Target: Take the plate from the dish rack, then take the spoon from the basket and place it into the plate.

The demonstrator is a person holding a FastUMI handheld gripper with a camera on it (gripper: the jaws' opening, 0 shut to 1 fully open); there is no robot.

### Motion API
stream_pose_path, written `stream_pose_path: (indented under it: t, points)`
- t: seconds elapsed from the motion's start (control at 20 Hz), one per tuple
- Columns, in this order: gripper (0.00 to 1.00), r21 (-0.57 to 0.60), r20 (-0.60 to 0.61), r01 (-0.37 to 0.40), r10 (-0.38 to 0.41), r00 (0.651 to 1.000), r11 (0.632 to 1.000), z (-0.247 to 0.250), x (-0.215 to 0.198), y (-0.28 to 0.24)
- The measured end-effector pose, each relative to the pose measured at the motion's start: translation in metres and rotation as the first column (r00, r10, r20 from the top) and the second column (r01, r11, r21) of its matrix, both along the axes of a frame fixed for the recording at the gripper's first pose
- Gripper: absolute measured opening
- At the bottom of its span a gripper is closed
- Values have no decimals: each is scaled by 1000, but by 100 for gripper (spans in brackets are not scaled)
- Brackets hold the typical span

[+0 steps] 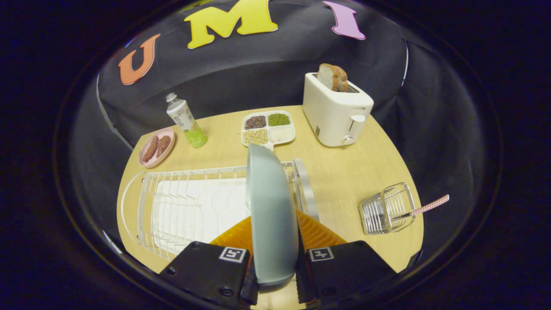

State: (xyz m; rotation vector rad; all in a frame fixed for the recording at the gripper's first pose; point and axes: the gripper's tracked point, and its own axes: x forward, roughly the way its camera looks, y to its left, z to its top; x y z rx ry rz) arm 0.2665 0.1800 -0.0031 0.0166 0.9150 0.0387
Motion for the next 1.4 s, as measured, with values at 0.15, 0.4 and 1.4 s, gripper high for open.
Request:
stream_pose_path:
  t: [0.15,0.4,1.4]
  points:
    - [35,-42,67,58,-55,996,997,19,8,-10]
    - [35,-93,161,69,-53,985,993,54,13,-19]
    - [34,481,42,-78,66,997,873,-111,-211,-31]
